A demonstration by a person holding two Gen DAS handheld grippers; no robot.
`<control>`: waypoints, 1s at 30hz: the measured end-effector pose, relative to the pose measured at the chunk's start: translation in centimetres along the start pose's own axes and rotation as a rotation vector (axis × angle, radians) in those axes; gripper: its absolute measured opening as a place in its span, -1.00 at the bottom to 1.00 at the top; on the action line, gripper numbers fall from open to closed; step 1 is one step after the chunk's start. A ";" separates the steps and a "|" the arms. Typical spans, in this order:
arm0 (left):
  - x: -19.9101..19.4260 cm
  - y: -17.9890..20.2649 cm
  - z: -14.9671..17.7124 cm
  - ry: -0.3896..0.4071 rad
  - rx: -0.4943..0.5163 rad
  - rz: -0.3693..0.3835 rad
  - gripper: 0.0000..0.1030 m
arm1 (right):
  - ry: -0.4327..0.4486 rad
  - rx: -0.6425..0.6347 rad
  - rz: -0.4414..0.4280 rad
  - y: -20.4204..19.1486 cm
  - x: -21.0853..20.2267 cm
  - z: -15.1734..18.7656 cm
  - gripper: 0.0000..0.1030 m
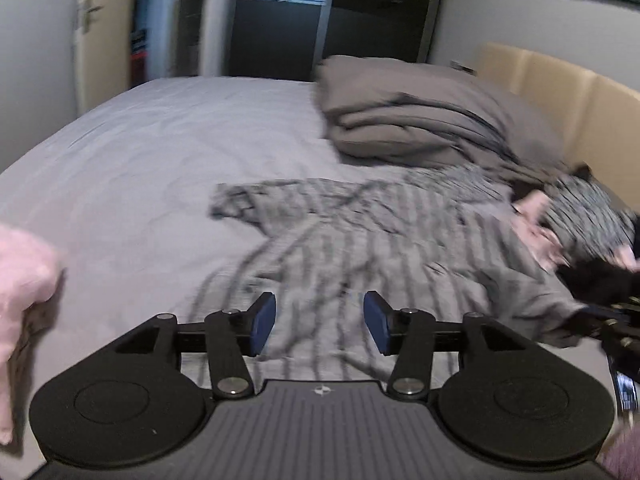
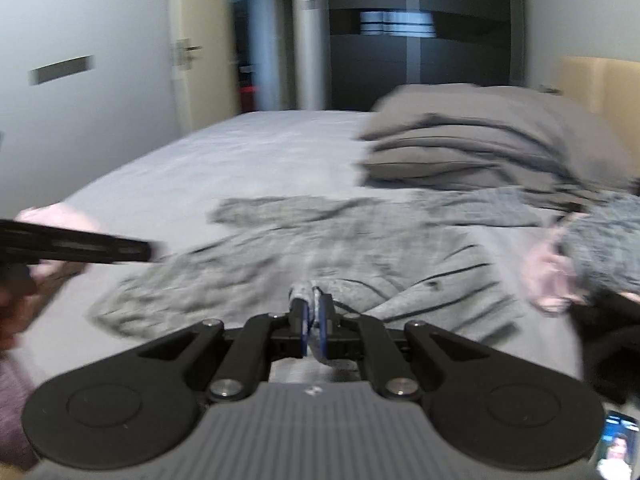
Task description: Fold clothes
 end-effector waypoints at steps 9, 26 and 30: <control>0.1 2.3 0.4 0.006 0.093 0.053 -0.06 | -0.139 -0.107 -0.051 -2.0 0.6 3.4 -0.77; -2.5 13.2 0.0 0.170 0.499 0.191 0.08 | -0.234 -0.109 0.191 6.4 -0.8 0.6 0.12; -1.6 16.4 0.3 0.133 0.586 0.245 0.08 | -0.224 -0.085 0.216 8.9 -0.4 -0.6 0.12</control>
Point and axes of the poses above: each gripper's, at about its wrist camera, not at the fingertips, and x roughly the way its jaws point, y to its right, z to its underside, the point moved 3 cm from there along x, roughly the way its jaws point, and after that the axes turned 14 degrees about x, right-handed, at the moved point
